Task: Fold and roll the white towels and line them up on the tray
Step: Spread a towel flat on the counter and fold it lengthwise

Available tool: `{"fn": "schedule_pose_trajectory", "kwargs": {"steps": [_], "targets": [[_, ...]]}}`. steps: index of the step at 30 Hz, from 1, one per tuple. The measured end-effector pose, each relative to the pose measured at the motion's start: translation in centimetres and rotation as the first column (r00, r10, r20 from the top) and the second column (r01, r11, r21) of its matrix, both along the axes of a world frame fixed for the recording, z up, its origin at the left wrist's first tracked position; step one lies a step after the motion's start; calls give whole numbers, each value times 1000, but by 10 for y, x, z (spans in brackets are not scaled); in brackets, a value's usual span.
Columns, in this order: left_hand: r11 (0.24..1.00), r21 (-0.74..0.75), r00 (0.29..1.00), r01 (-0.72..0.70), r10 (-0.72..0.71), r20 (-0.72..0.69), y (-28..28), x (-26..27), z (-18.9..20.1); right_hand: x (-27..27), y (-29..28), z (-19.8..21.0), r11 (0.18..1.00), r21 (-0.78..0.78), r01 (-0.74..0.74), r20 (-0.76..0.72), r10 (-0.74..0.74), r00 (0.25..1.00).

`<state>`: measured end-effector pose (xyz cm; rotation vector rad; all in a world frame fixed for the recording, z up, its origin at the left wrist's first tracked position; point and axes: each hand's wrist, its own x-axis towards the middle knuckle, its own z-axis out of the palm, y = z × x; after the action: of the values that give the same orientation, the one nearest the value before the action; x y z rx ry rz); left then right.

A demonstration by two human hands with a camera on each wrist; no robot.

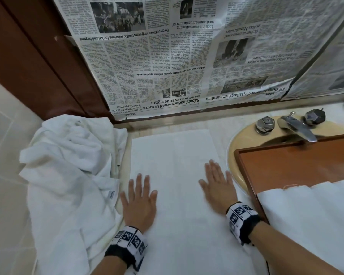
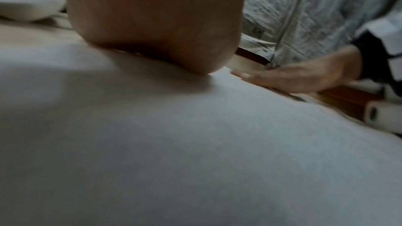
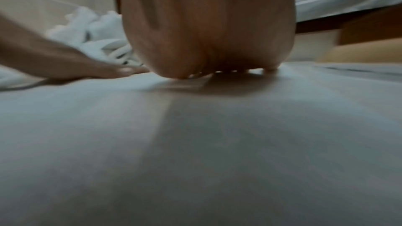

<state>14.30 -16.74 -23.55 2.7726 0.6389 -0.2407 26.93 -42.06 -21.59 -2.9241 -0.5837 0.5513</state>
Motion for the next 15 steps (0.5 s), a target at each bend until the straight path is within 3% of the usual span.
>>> {"fn": "schedule_pose_trajectory", "kwargs": {"steps": [2,7,10,15], "targets": [[1000,-9,999,-25,25,20,0,-8,2,-10,-2,3,998,44,35,16,-36,999],[989,-22,988,149,-148,33,-34,-30,2,-63,15,-3,985,74,-156,10,155,988],[990,21,989,141,-142,43,-29,-41,2,-62,2,-7,996,36,-79,70,76,995],[995,55,996,80,-81,25,0,-50,6,-44,-25,12,993,27,114,47,-115,992]]}}
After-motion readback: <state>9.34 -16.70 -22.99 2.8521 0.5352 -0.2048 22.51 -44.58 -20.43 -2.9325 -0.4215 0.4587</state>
